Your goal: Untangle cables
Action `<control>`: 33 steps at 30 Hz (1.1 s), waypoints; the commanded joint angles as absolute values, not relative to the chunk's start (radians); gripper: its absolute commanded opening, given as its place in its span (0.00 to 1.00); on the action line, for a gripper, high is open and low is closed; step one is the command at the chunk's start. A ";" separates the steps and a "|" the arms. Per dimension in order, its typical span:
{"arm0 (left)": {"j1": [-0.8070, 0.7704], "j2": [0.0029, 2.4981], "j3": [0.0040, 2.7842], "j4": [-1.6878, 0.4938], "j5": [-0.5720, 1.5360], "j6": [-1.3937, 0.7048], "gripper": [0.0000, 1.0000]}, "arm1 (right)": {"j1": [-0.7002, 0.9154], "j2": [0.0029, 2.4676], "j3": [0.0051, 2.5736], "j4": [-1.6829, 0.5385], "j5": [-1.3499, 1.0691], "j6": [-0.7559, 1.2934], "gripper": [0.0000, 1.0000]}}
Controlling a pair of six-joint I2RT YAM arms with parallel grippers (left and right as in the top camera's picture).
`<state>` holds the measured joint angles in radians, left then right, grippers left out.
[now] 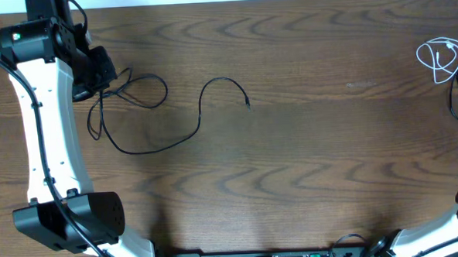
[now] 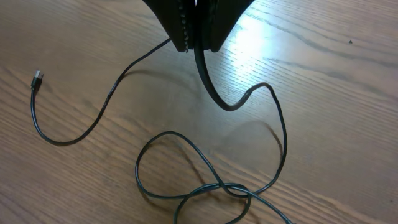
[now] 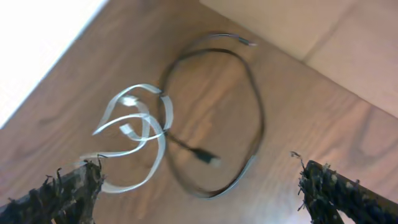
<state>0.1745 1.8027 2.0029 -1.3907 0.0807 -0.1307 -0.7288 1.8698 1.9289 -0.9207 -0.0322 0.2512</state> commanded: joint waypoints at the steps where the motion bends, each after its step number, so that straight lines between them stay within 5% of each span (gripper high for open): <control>1: 0.172 1.793 2.000 -1.392 0.095 -0.135 0.08 | -0.670 1.789 1.933 -0.944 -0.206 0.161 0.99; 19: -0.057 1.793 2.000 -1.375 0.163 -0.132 0.08 | -0.380 1.781 1.919 -1.044 -0.358 0.061 0.99; 33: -0.278 1.756 2.025 -0.996 0.648 -0.132 0.08 | -0.376 1.781 1.916 -1.086 -0.359 0.062 0.99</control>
<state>-0.2714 1.8023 2.0026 -1.0557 0.4229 -0.1307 -0.3820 1.7866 1.9228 -1.0836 -0.3481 0.0772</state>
